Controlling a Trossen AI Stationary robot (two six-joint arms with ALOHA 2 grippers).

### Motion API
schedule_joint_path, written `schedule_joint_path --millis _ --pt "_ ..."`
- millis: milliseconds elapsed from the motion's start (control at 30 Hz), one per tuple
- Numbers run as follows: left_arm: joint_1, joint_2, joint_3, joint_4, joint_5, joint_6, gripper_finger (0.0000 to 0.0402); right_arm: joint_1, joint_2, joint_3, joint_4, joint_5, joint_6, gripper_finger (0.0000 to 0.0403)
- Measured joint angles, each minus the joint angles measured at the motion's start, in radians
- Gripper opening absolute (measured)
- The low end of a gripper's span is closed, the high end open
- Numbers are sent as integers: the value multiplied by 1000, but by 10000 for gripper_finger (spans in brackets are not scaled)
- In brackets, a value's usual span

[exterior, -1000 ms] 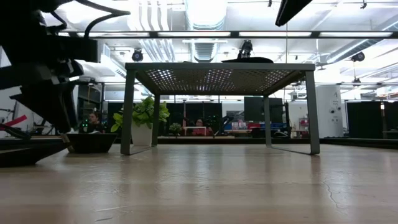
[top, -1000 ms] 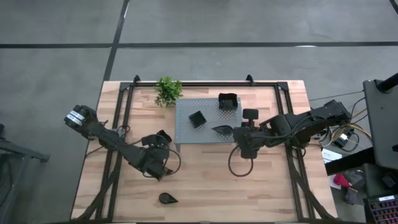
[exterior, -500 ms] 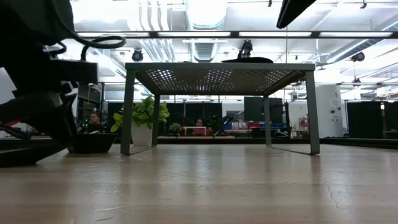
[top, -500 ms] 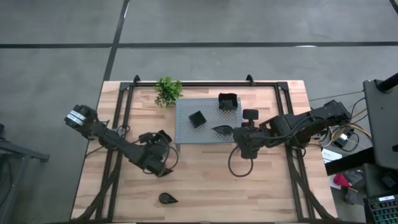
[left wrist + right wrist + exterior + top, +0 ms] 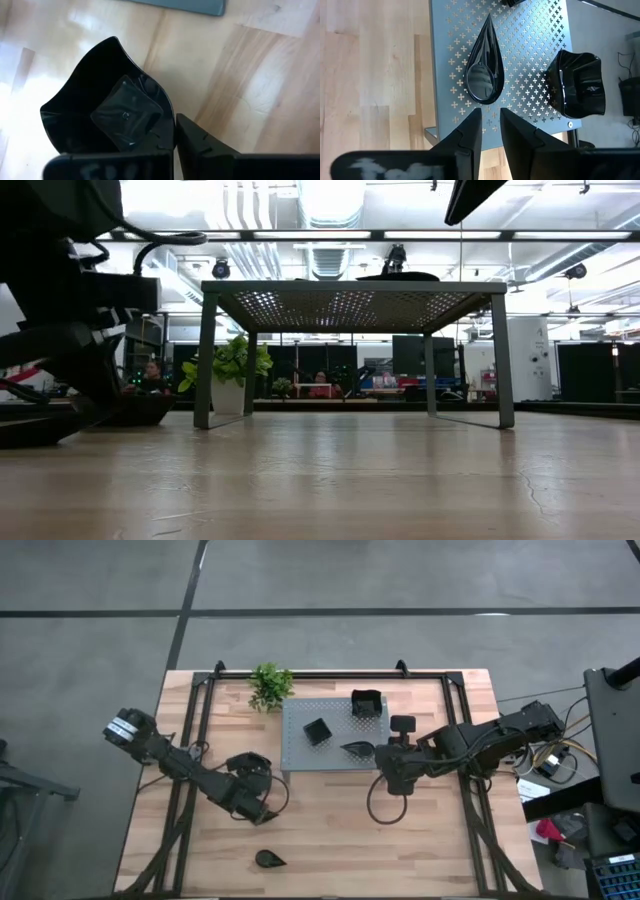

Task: Pick & Place Mini shaped plates
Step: Stack the black distorted square plate on top of the black distorted square plate on the shelf

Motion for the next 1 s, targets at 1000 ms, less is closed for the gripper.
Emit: schedule_joint_path --millis 1000 --pt "-105 -60 533 70 320 174 0 85 9 -14 339 -523 -145 67"
